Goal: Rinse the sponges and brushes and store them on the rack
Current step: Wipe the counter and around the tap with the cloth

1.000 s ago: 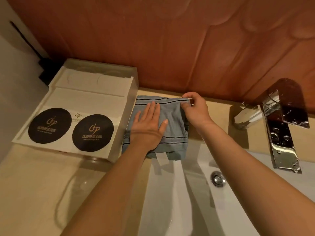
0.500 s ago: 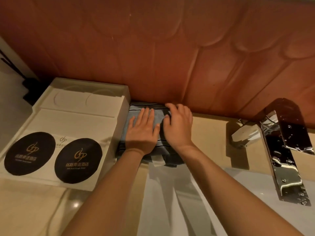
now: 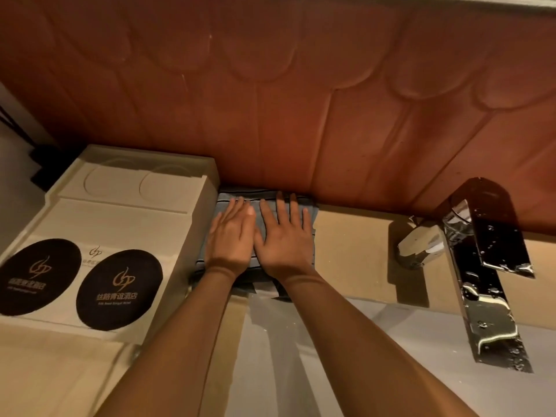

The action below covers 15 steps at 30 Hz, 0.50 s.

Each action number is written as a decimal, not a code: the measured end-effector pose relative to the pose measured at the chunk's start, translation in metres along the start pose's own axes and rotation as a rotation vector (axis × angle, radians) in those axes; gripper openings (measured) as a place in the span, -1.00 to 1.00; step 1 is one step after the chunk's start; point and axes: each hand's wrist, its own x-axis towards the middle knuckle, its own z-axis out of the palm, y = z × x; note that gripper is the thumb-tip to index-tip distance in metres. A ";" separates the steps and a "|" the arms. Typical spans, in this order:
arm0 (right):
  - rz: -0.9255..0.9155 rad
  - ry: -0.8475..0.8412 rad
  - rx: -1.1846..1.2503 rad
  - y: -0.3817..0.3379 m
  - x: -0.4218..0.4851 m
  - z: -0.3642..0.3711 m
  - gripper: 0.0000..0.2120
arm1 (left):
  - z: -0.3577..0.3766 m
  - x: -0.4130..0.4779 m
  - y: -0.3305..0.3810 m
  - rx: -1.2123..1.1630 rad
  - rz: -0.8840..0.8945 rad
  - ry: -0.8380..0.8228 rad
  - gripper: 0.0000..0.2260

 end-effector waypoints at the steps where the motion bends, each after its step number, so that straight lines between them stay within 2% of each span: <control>1: 0.001 0.005 -0.002 0.001 0.000 0.001 -0.24 | -0.001 0.001 0.003 -0.041 -0.037 -0.032 -0.55; 5: 0.001 -0.007 -0.009 0.013 -0.006 -0.004 -0.28 | -0.004 -0.005 0.021 -0.278 -0.160 -0.091 -0.54; 10: 0.020 -0.059 -0.038 0.042 -0.021 -0.016 -0.31 | 0.014 -0.017 0.047 -0.206 -0.134 -0.179 -0.56; 15: 0.098 -0.036 -0.076 0.079 -0.050 -0.031 -0.22 | 0.038 -0.031 0.081 -0.148 -0.080 -0.292 -0.57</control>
